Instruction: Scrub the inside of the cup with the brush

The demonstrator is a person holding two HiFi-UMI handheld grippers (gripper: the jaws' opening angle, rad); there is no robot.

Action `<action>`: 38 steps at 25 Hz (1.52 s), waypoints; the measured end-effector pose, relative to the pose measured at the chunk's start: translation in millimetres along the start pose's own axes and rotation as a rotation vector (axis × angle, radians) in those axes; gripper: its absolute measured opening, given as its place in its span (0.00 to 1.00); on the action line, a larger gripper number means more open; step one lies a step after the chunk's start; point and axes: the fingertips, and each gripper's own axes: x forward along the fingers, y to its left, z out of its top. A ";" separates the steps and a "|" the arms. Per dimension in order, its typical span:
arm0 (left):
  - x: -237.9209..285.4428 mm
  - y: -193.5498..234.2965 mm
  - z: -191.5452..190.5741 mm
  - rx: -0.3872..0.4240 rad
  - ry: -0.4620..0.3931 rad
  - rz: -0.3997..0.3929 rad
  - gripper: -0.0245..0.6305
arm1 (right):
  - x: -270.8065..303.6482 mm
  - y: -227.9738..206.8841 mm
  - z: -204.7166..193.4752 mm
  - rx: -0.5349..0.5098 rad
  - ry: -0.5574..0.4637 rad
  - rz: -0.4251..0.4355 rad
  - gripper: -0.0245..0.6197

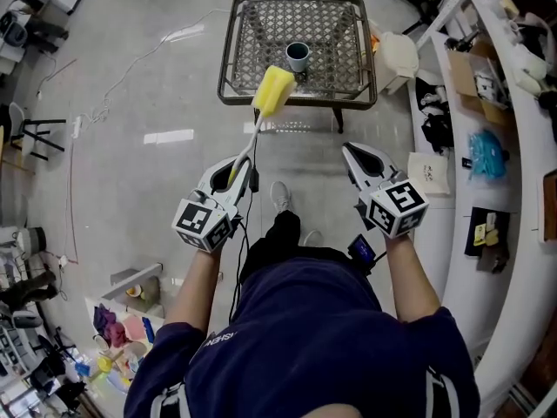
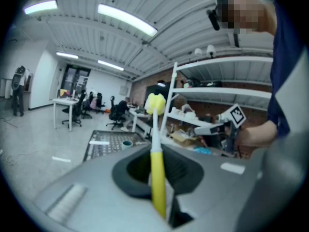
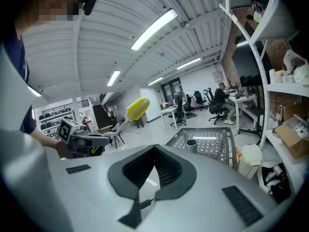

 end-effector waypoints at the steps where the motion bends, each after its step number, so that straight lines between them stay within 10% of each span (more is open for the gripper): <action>1: 4.6 7.7 1.6 0.000 0.002 -0.005 0.08 | 8.1 -3.6 0.9 0.002 0.005 -0.004 0.03; 17: 65.7 122.2 17.5 -0.002 0.054 -0.093 0.08 | 126.4 -47.3 4.1 0.025 0.093 -0.103 0.03; 38: 139.1 168.3 -0.6 -0.036 0.210 -0.063 0.08 | 231.1 -142.3 -40.7 0.081 0.206 -0.063 0.04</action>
